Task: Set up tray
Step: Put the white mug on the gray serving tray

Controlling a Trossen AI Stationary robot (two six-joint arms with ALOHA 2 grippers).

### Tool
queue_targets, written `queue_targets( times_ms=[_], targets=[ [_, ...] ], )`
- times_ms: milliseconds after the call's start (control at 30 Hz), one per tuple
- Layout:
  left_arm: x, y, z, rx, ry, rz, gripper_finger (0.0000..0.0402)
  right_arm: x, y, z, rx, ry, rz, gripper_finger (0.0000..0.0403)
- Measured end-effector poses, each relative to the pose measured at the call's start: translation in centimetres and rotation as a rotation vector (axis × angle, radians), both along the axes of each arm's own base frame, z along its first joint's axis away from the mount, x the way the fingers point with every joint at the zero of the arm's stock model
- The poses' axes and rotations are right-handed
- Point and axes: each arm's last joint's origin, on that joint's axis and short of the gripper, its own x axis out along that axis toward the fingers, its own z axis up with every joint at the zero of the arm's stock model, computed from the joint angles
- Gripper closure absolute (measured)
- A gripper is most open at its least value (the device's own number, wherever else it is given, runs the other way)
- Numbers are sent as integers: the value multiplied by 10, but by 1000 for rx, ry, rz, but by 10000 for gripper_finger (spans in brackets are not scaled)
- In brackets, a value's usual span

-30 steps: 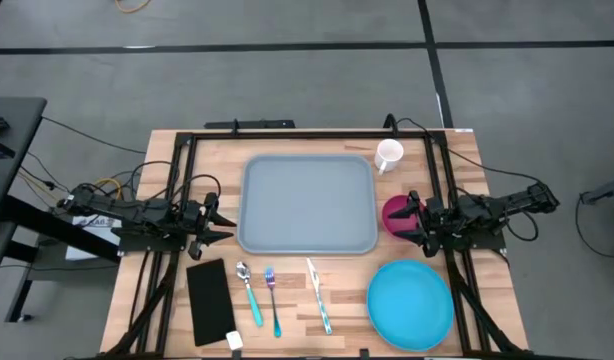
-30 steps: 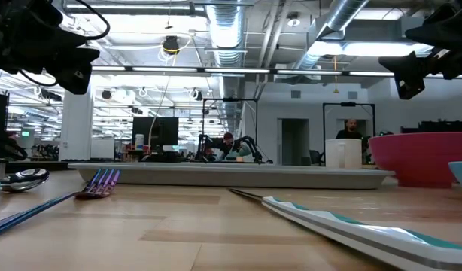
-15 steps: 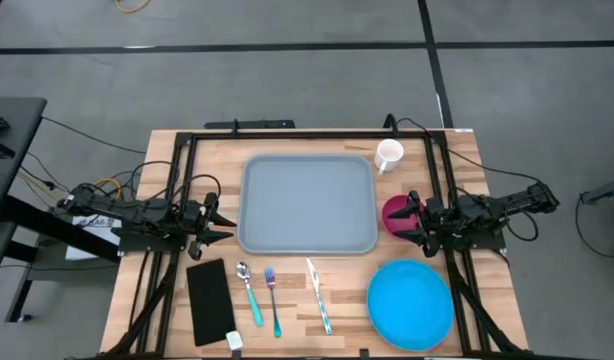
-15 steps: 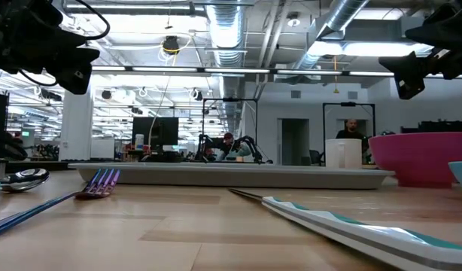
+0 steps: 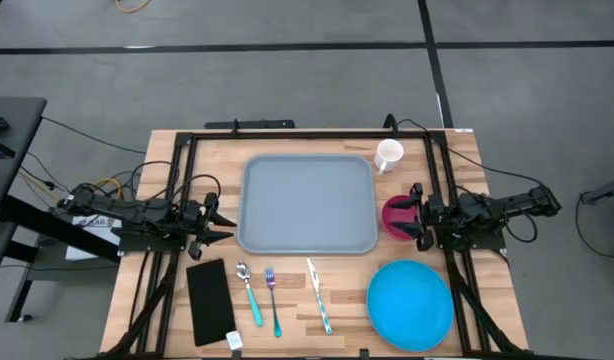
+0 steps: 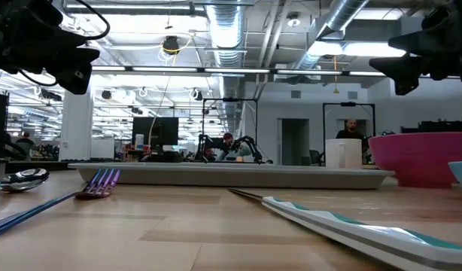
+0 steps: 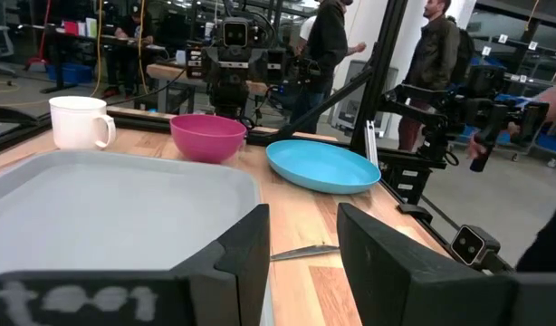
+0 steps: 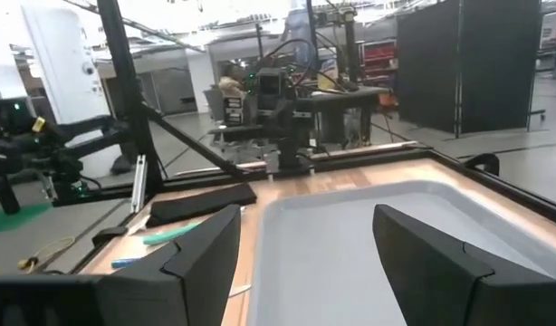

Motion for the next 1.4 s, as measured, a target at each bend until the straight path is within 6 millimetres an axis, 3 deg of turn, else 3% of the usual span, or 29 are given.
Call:
queue_targets(
  times_ms=[133,300,433,733,1000,1267,1400],
  targets=[
    [0,0,0,0,0,0,283,0,0,4,225,-35,7,159],
    [0,0,0,0,1,0,283,-1,-6,10,575,-134,-103,159],
    [0,0,0,0,1,0,283,-3,-14,16,705,-254,-241,159],
    [0,0,0,0,1,0,283,-5,-21,27,641,-373,-310,159],
    [0,0,0,0,2,0,283,1,-24,60,515,-353,-382,159],
    [0,0,0,0,2,0,283,33,-27,99,451,-247,-448,159],
    [0,0,0,0,1,0,283,56,-31,111,403,-84,-544,159]
  ],
)
